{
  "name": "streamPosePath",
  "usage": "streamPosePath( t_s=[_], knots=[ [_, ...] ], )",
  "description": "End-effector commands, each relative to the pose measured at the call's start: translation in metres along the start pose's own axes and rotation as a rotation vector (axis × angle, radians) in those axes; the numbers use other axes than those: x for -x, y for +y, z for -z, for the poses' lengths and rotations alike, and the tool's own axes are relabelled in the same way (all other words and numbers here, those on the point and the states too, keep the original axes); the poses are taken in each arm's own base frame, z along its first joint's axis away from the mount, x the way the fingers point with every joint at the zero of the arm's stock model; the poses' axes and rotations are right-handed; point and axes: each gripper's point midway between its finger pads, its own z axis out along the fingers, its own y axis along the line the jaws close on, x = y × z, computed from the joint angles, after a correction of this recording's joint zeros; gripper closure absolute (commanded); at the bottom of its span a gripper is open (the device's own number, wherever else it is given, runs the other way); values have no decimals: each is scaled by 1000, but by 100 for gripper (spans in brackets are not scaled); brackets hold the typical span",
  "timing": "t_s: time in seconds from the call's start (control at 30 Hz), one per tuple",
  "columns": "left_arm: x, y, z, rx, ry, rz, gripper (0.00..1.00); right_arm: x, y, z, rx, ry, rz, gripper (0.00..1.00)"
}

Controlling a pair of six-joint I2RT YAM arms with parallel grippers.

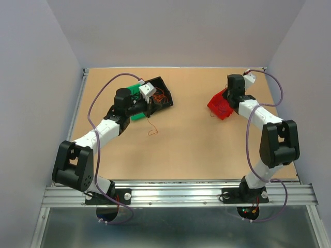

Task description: Untangle the cables

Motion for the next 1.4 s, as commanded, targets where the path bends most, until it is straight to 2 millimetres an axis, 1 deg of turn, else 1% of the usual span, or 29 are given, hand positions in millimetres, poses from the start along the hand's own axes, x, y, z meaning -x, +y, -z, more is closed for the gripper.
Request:
streamPosePath(
  t_s=[0.0,0.03,0.07,0.13,0.17,0.27,0.3,0.33,0.47,0.6,0.63,0.7,0.73,0.83,0.87,0.9,0.97,1.0,1.03,1.1,1.17,1.2,1.23,1.33,1.37],
  knots=[
    [24,-7,6,-18,-69,-66,100,-8,-13,-31,-85,-14,-103,99],
    [24,-8,6,-19,-69,-68,100,-12,-17,-37,-102,-5,-116,99],
    [24,-7,6,-16,-69,-66,100,-27,-25,-49,-133,21,-121,99],
    [24,-7,6,-18,-69,-69,100,-34,-34,-63,-168,39,-167,99],
    [23,-8,6,-18,-68,-67,100,-52,-43,-76,-202,73,-162,99],
    [22,-9,5,-22,-65,-67,100,-60,-48,-100,-246,113,-197,99],
    [21,-9,5,-24,-64,-69,100,-76,-59,-112,-290,141,-192,99],
    [21,-8,5,-21,-64,-74,100,-73,-55,-116,-297,144,-187,99],
    [22,-11,5,-23,-66,-83,100,-82,-66,-123,-352,143,-176,100],
    [20,-12,2,-25,-62,-83,100,-74,-75,-119,-388,103,-162,99],
    [21,-13,2,-28,-63,-84,100,-66,-73,-116,-384,87,-159,99],
    [20,-12,2,-22,-60,-85,100,-59,-73,-112,-382,74,-136,99],
    [20,-12,2,-22,-60,-87,100,-50,-70,-109,-374,58,-136,100],
    [21,-12,2,-20,-62,-89,100,-37,-69,-104,-369,35,-104,99],
    [21,-12,2,-18,-62,-90,100,-27,-65,-98,-358,21,-103,98],
    [22,-11,3,-15,-63,-91,100,-23,-65,-95,-355,13,-100,96],
    [22,-12,3,-14,-62,-90,100,-14,-64,-88,-349,-2,-99,82],
    [22,-12,3,-12,-63,-90,100,-11,-63,-85,-346,-7,-96,68],
    [21,-12,3,-11,-60,-89,100,-2,-59,-80,-328,-18,-100,64],
    [22,-12,4,-6,-62,-94,100,8,-56,-74,-318,-34,-100,64],
    [23,-12,4,-6,-63,-97,100,12,-55,-70,-315,-42,-99,62],
    [23,-12,5,-6,-65,-99,100,14,-54,-68,-306,-43,-101,52],
    [22,-12,5,-6,-62,-98,100,15,-53,-67,-304,-43,-101,47],
    [22,-13,4,-10,-62,-100,100,14,-55,-65,-307,-44,-94,46],
    [22,-14,4,-10,-62,-100,100,15,-55,-64,-308,-45,-91,45]
  ],
)
